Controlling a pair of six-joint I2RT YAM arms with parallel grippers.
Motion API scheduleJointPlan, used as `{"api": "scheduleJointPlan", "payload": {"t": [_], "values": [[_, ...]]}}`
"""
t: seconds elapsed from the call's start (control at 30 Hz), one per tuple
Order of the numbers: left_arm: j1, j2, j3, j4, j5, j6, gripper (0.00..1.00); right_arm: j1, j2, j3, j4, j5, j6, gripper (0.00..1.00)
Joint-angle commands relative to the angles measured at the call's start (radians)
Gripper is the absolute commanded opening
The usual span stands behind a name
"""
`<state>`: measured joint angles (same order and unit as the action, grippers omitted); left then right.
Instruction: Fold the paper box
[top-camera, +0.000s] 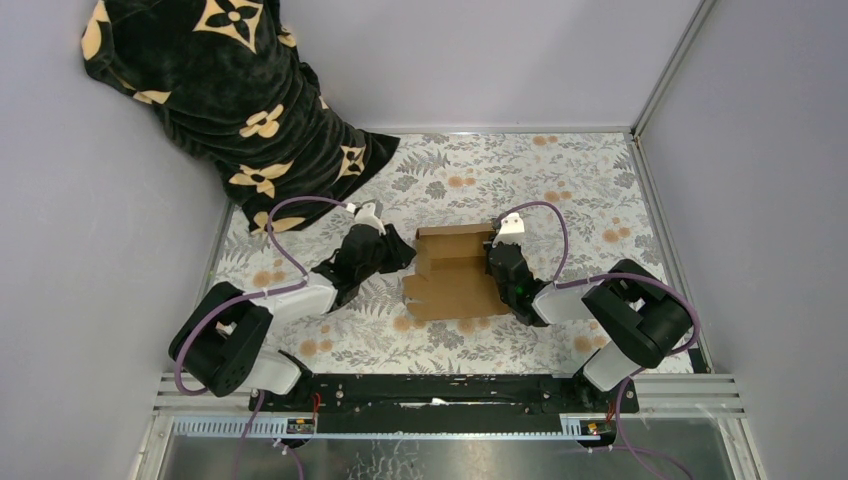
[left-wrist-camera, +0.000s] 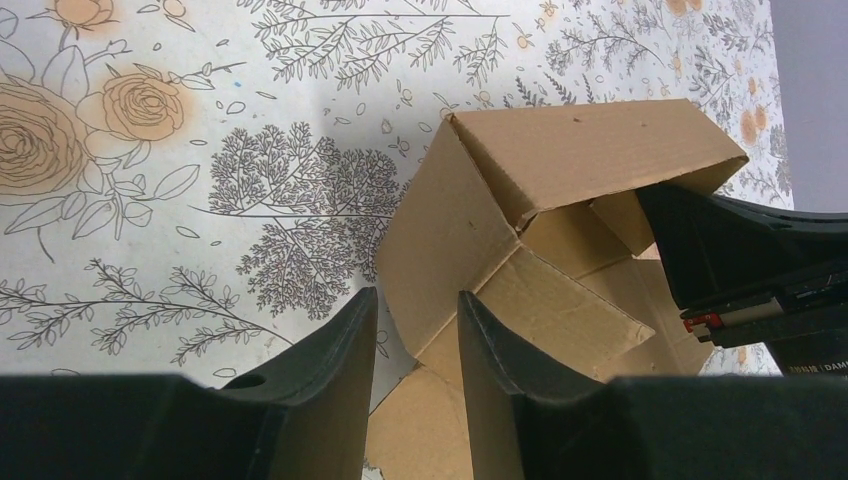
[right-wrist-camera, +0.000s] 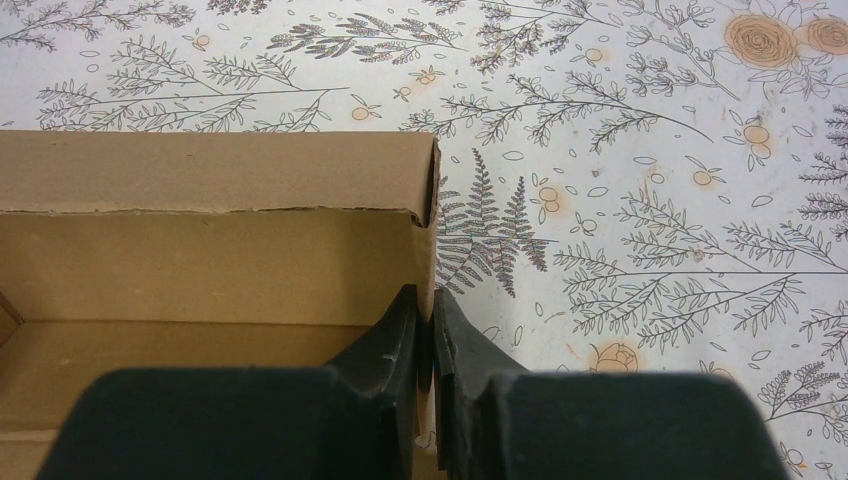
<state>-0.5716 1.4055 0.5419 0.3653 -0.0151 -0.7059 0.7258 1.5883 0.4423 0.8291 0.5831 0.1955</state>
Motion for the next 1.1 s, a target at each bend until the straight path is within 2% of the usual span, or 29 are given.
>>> {"api": "scheduleJointPlan", "payload": {"t": [0.0, 0.23, 0.57, 1.07], "values": [[-0.016, 0.003, 0.02, 0.063, -0.011, -0.003, 0.41, 0.015, 0.022, 0.014, -0.041, -0.013, 0.01, 0.04], [-0.032, 0.017, 0.022, 0.07, -0.014, -0.003, 0.45, 0.017, 0.027, 0.016, -0.041, -0.013, 0.012, 0.04], [-0.055, 0.024, 0.019, 0.084, -0.036, -0.003, 0.55, 0.015, 0.02, 0.013, -0.041, -0.012, 0.014, 0.03], [-0.123, 0.112, 0.083, 0.098, -0.177, 0.03, 0.56, 0.015, 0.021, 0.014, -0.043, -0.016, 0.015, 0.03]]}}
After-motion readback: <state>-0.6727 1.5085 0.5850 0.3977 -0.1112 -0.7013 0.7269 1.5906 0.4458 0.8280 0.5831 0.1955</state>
